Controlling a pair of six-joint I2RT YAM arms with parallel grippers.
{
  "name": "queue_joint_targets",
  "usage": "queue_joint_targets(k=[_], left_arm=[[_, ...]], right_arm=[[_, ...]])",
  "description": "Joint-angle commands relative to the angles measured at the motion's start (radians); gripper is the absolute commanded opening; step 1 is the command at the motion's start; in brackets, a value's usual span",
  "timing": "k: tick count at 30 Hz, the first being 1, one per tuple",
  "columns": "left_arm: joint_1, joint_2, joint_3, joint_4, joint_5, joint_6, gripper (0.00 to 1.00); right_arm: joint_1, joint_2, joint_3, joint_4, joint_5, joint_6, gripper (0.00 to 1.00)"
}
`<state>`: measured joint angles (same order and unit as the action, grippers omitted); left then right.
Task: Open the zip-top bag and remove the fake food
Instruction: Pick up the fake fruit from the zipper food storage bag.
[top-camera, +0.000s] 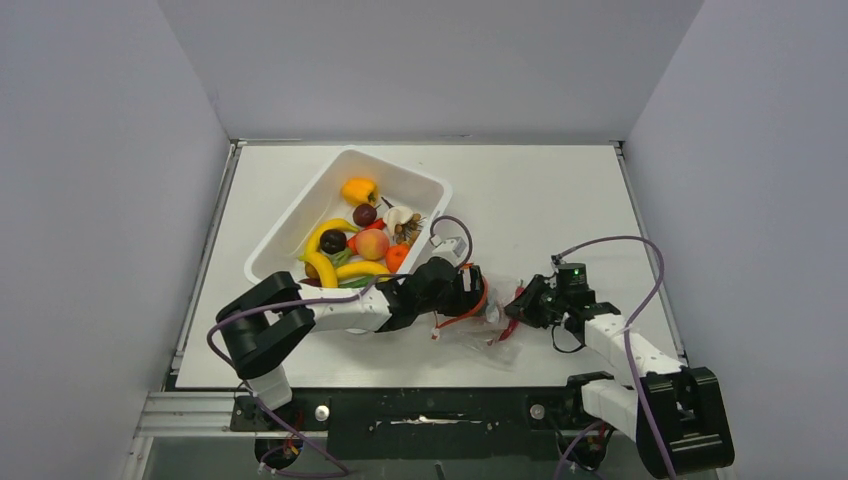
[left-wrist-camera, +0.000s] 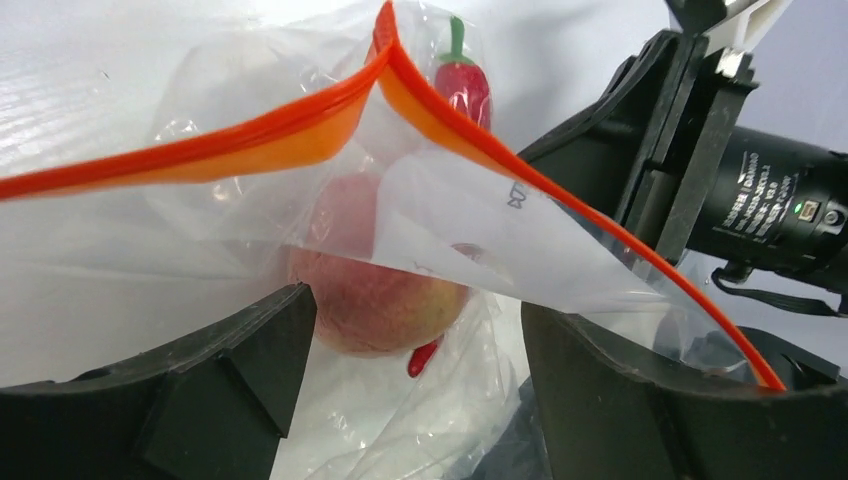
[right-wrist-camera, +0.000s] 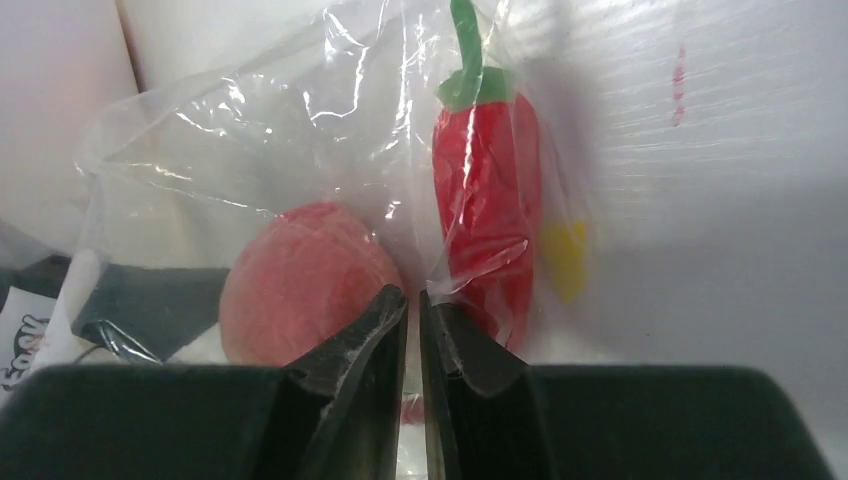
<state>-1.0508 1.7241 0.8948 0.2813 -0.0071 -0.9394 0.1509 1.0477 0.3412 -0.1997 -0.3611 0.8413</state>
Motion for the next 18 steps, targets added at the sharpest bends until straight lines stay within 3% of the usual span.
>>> queue_joint_targets(k=[1,10,18], left_arm=[[0.026,-0.013,0.054,0.018,-0.028,0.024,0.75],[0.014,0.114,0.149,-0.09,0.067,0.045,0.77],[-0.001,0.058,0.086,-0.091,0.068,0.019,0.77]], right_arm=[[-0.007,0.025,-0.035,0.087,-0.072,-0.03,0.15],[-0.01,-0.002,-0.036,0.085,-0.073,-0.023,0.15],[-0.011,-0.03,-0.048,0.072,-0.055,-0.002,0.15]])
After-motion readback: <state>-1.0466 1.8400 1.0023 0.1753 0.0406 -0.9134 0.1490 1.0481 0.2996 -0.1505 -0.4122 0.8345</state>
